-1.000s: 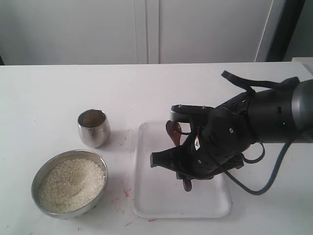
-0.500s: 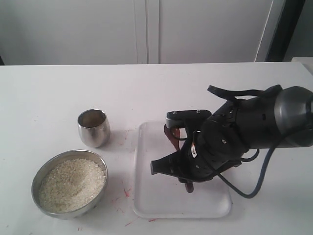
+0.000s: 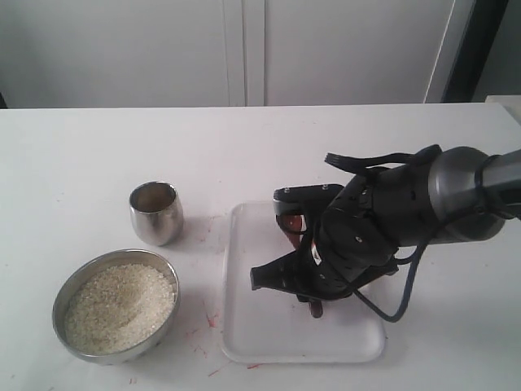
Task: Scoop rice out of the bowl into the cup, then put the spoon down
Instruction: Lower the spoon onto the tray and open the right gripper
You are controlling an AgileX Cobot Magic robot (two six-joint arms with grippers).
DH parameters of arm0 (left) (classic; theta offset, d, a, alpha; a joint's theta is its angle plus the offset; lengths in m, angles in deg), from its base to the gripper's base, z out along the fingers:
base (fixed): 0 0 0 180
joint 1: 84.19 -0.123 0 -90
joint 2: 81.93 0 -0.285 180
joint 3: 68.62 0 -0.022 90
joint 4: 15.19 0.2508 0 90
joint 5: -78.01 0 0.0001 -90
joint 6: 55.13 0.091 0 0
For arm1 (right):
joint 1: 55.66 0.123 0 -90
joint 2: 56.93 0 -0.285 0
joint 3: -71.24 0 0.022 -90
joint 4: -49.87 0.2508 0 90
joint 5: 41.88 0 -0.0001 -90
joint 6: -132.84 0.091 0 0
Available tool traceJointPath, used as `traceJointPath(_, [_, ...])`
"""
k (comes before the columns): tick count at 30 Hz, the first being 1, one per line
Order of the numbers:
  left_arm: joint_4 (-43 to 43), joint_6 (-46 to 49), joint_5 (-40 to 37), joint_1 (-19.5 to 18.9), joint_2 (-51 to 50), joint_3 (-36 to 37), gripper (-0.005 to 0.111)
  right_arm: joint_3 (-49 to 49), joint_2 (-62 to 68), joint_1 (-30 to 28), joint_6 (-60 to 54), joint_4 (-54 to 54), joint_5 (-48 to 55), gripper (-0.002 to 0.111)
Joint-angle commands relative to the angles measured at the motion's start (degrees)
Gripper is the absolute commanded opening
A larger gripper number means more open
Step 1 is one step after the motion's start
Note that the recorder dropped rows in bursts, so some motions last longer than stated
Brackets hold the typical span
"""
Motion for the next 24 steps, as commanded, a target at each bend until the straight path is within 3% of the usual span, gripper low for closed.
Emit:
traceJointPath(1, [-0.26, -0.31, 0.18, 0.42, 0.08, -0.42, 0.014, -0.50, -0.13, 0.45, -0.21, -0.89, 0.85, 0.000])
traceJointPath(10, [-0.26, -0.31, 0.18, 0.42, 0.08, -0.42, 0.014, -0.50, -0.13, 0.45, -1.53, -0.52, 2.34, 0.000])
traceJointPath(12, [-0.26, -0.31, 0.18, 0.42, 0.08, -0.42, 0.014, -0.50, -0.13, 0.45, -2.31, -0.52, 2.34, 0.005])
traceJointPath(17, [-0.26, -0.31, 0.18, 0.42, 0.08, -0.42, 0.014, -0.50, -0.13, 0.45, -2.62, 0.23, 0.80, 0.031])
traceJointPath(24, [-0.26, -0.31, 0.18, 0.42, 0.08, -0.42, 0.014, -0.50, -0.13, 0.45, -2.62, 1.89, 0.05, 0.032])
